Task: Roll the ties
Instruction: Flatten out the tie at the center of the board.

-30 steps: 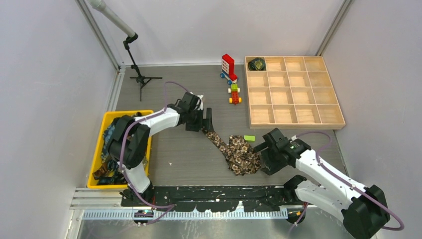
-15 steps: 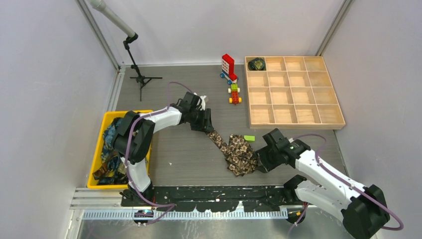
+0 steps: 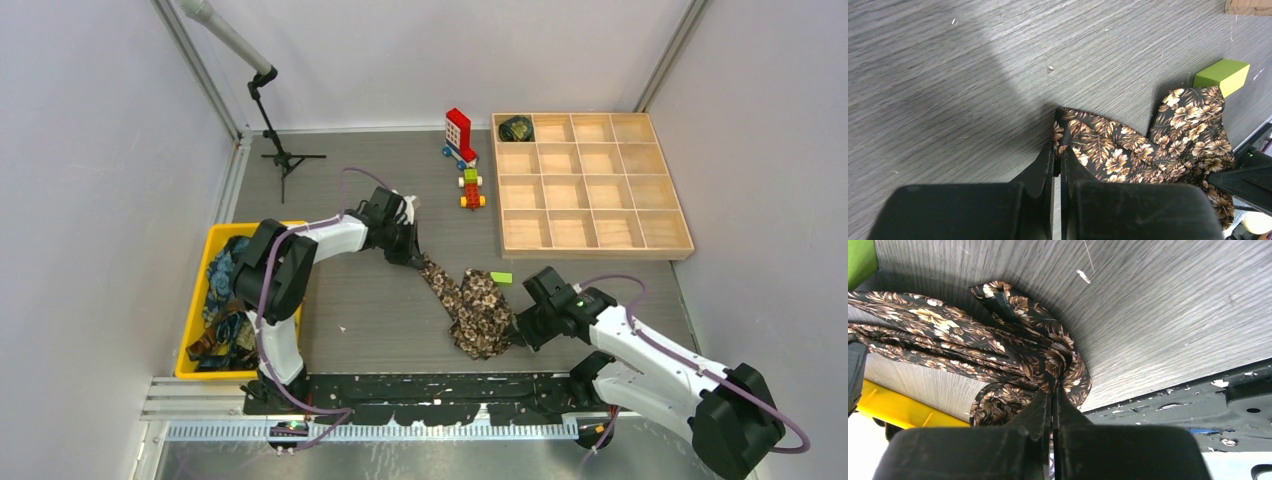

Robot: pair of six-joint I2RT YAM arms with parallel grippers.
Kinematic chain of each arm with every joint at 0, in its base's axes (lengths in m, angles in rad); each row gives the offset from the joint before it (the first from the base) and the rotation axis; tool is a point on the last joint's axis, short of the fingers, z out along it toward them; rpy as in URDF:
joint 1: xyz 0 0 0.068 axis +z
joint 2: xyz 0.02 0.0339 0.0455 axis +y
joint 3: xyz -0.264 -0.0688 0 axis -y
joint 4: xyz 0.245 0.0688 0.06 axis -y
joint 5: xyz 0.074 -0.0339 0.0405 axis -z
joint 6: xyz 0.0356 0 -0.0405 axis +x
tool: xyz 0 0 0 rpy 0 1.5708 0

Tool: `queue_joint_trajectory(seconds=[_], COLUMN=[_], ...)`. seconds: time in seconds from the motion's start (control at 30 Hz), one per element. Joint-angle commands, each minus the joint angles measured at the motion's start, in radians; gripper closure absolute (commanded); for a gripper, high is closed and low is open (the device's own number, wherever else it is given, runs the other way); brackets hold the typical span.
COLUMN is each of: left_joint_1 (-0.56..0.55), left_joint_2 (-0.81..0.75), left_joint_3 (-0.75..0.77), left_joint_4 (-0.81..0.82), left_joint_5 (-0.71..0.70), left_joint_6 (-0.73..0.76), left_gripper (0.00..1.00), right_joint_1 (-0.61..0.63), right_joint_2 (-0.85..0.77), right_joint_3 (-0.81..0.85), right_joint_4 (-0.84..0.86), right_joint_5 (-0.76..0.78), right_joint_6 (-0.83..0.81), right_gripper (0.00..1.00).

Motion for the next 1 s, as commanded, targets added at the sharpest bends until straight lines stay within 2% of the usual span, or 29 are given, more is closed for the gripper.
queue_joint_trajectory(seconds=[0.0,0.2,0.43,0.7,0.8,0.97], left_joint_1=[0.006,0.011,0.017,0.017,0.017,0.019], left_joint_2=[-0.011,-0.147,-0.312,-0.49,-0.569,-0.689], left_joint_3=[0.012,-0.041,-0.124,-0.223,-0.242,-0.247], left_joint_4=[0.006,-0.093,-0.14,-0.213,-0.275,-0.411], left_joint_5=[0.026,-0.126,-0.204,-0.28,-0.351,-0.475], left_joint_6=[0.007,-0.022,-0.081,-0.181,-0.192,-0.217], left_gripper=[1.0,1.0,1.0,1.0,1.0,1.0], right_joint_1=[0.004,-0.082,-0.181,-0.223,-0.243,-0.272], right_joint_2=[-0.019,-0.065,-0.01,0.006,0.015,0.058], right_joint_3=[0.03,0.173,0.414,0.6,0.65,0.675], right_joint_4=[0.023,-0.196,-0.463,-0.75,-0.819,-0.84], right_joint_5=[0.031,0.181,0.346,0.598,0.655,0.713], right_joint_6=[-0.01,-0.155,-0.342,-0.389,-0.394,-0.423], right_gripper=[1.0,1.0,1.0,1.0,1.0,1.0])
